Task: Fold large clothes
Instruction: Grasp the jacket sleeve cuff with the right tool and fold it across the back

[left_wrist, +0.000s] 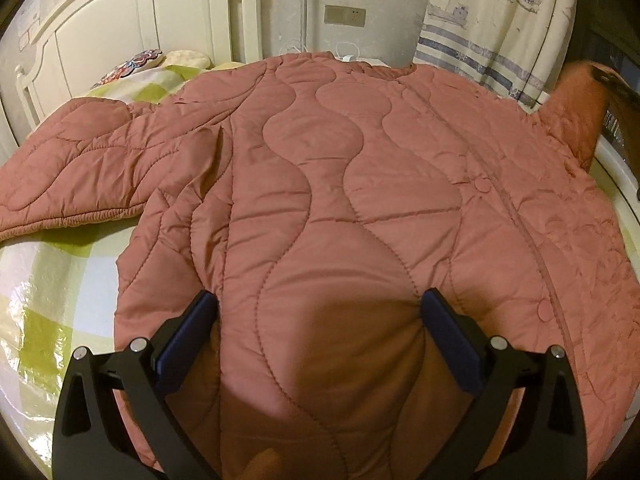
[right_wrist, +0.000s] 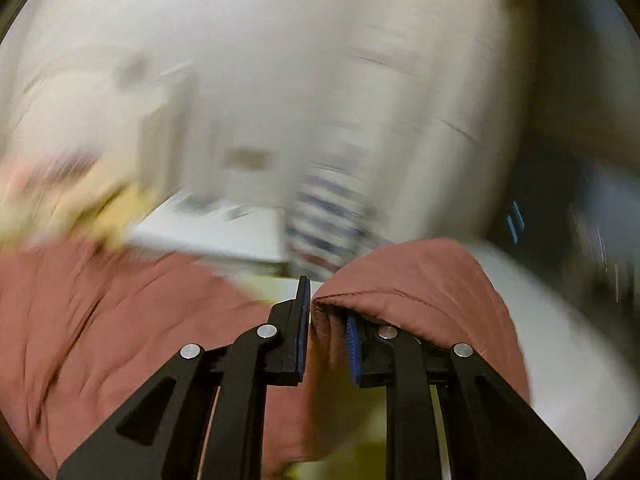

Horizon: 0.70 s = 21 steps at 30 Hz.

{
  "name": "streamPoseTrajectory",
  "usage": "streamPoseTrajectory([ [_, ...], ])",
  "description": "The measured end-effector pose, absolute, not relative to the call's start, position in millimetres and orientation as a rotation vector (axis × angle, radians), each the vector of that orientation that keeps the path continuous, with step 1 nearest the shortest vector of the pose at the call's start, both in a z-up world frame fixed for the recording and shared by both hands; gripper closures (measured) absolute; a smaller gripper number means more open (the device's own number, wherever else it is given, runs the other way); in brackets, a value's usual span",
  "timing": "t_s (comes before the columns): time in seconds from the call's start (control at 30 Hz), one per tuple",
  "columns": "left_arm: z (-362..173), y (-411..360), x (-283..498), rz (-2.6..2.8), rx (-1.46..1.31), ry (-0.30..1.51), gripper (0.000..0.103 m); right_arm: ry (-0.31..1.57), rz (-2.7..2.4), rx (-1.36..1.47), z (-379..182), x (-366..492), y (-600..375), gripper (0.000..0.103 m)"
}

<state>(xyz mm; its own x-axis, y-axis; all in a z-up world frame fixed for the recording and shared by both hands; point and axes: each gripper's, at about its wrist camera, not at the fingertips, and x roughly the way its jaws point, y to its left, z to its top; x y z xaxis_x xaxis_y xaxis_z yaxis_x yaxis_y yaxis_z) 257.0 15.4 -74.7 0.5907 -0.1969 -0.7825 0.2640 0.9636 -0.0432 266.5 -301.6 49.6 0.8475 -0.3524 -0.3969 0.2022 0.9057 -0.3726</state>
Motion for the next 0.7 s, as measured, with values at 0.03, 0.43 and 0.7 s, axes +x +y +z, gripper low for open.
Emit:
streamPoseTrajectory([
  [0.03,-74.7,16.2,256.8,-0.267,0.075,0.899,0.002,0.505,-0.248,-0.421,39.1,269.5,-274.8,0.083],
  [0.43,-74.7,20.0,257.0,-0.265,0.064,0.901,0.002,0.756,-0.054,-0.393,-39.2,260.3,-238.8,0.035],
  [0.7,-77.0,10.0,259.7,-0.220,0.117,0.950,0.002,0.801,-0.299,0.266,-50.8,237.3,-402.1,0.035],
])
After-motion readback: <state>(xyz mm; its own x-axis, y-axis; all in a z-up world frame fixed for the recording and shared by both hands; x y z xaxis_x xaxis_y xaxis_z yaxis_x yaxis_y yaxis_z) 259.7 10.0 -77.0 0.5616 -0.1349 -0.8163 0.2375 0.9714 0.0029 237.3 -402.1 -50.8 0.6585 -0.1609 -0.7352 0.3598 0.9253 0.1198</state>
